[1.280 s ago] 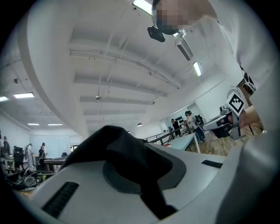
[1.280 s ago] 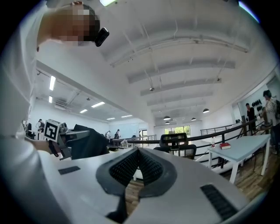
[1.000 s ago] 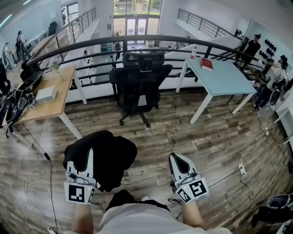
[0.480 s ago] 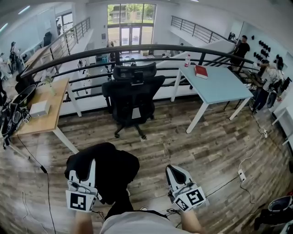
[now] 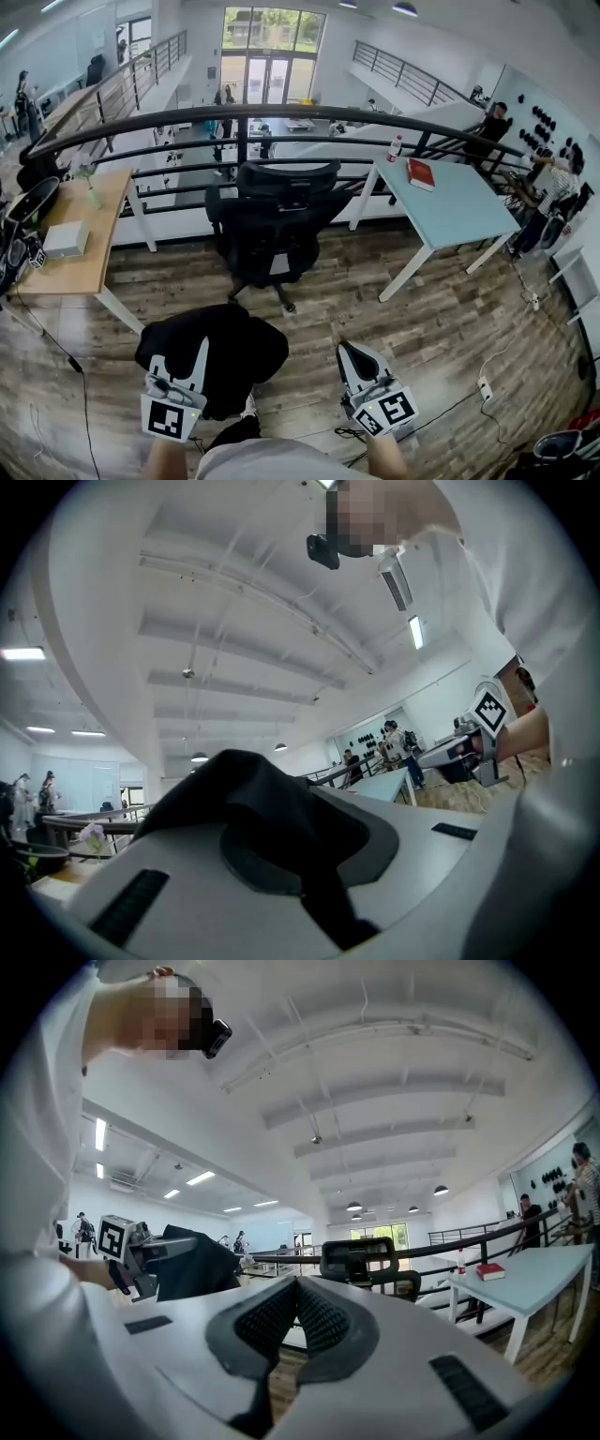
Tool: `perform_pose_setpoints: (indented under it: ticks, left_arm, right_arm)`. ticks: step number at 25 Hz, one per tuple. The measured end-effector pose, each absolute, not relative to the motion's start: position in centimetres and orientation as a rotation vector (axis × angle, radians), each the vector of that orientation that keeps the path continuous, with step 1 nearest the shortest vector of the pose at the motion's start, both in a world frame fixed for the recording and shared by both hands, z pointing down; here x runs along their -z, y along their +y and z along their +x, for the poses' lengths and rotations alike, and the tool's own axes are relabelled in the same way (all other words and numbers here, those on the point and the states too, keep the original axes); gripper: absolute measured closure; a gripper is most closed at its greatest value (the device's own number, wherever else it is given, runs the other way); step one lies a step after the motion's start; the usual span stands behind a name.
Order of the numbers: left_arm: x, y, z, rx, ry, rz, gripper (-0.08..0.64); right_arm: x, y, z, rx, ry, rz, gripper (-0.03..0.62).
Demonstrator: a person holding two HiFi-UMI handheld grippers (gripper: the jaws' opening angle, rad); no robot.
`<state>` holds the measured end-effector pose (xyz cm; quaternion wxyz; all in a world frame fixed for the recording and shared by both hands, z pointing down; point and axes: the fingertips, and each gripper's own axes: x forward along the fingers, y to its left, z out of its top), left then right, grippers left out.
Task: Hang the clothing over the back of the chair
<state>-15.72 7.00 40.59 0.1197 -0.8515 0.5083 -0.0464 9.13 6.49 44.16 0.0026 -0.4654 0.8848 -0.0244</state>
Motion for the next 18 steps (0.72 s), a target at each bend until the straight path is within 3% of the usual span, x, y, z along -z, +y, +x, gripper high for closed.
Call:
perform_pose_setpoints:
  ticks: [10, 18]
  left_arm:
    - [-39.4, -4.4, -19.5, 0.160, 1.306, -2.515, 0.517]
    - [-39.1, -10.1, -20.9, 0.097, 1.290, -2.543, 0.517]
  right_arm:
    - [-42.9, -6.8, 1.1, 0.046, 2.792, -1.442, 0.575]
    - [-42.7, -9.5, 1.6, -0.003, 2.777, -1.563, 0.575]
